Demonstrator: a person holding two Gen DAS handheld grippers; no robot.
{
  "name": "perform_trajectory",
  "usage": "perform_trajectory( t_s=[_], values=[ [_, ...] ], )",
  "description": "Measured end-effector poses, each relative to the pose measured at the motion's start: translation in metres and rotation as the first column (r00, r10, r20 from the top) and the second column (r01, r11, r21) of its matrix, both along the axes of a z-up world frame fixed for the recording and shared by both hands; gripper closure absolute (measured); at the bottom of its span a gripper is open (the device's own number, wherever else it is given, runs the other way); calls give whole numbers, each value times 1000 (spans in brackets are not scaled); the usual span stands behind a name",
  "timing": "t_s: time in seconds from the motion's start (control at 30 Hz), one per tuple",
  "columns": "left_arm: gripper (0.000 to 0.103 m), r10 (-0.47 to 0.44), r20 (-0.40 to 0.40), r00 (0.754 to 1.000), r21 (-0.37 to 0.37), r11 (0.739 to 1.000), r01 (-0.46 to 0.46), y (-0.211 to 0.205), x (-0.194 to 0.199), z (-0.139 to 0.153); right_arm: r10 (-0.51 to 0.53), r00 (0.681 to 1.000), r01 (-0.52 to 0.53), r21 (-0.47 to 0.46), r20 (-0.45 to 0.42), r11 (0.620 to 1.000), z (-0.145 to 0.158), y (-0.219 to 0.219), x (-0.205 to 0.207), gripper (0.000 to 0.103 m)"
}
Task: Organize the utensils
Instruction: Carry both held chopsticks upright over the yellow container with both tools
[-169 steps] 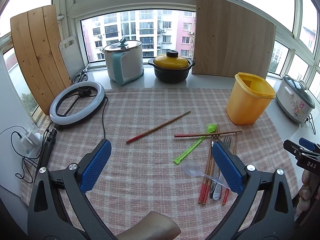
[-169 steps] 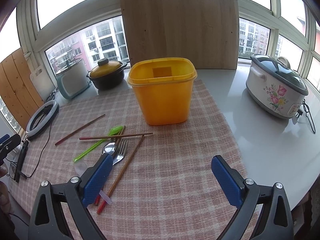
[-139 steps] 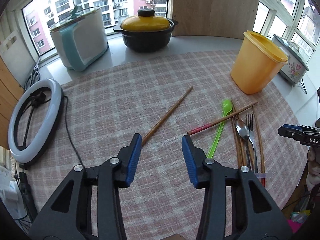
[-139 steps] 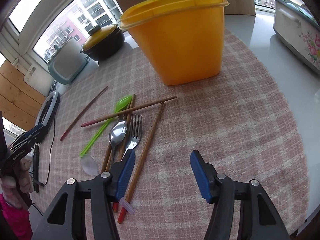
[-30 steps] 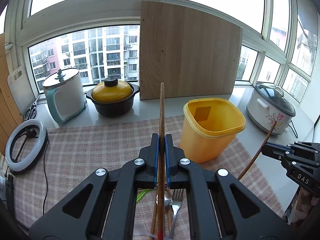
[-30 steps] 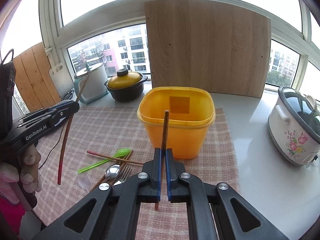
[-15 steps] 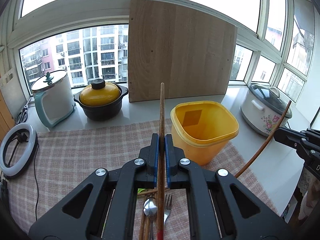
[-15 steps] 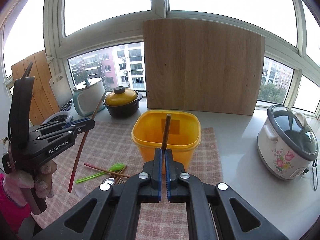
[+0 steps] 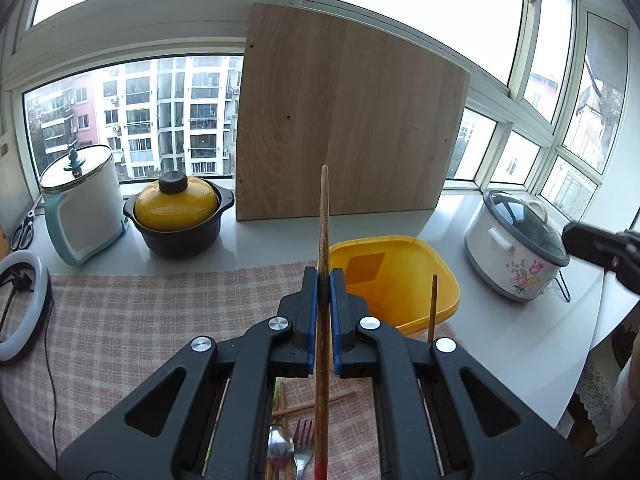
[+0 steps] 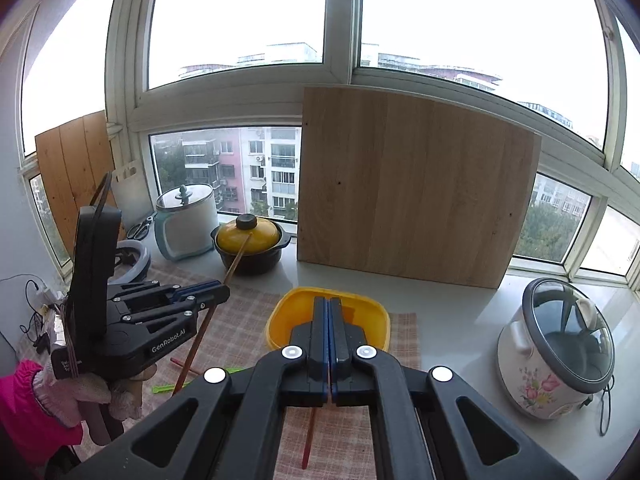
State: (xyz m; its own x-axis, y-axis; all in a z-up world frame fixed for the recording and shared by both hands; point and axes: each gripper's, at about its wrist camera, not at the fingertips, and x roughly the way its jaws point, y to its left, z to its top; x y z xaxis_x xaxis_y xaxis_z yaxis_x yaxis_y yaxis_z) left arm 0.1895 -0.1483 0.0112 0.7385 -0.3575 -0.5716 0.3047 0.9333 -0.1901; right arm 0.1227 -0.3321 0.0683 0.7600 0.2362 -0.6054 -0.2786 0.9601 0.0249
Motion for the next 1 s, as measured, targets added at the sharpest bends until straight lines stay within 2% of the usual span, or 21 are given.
perform_trajectory(
  t_s=[0.07, 0.1, 0.17, 0.33, 0.43, 0.7, 0.87, 1.0],
  values=[
    [99, 0, 0, 1000, 9, 1000, 0, 1, 0, -1, 21, 998, -18, 43, -58, 999, -17, -6, 4, 50],
    [99, 2, -1, 1000, 16, 1000, -2, 1, 1, -2, 22, 996, -17, 56, -86, 998, -28, -9, 6, 46],
    [99, 6, -12, 1000, 23, 1000, -6, 3, 1, -5, 23, 988, -14, 63, -152, 998, -51, -12, 11, 59],
    [99, 13, -37, 999, 37, 999, -12, 4, -1, -15, 19, 961, 10, 102, -274, 995, -103, -16, 30, 63],
    [99, 21, -44, 999, 47, 999, -19, 6, -3, -18, 22, 952, 10, 104, -306, 995, -122, -15, 38, 65],
    [99, 44, -55, 998, 58, 997, -41, 10, -8, -21, 38, 941, -8, 88, -335, 996, -140, -9, 58, 70],
    [99, 51, -56, 997, 63, 997, -48, 11, -10, -22, 40, 937, -13, 81, -346, 997, -145, -7, 66, 77],
    [99, 50, -56, 997, 64, 997, -47, 10, -11, -22, 46, 935, -18, 84, -352, 996, -145, -7, 67, 95]
  ],
)
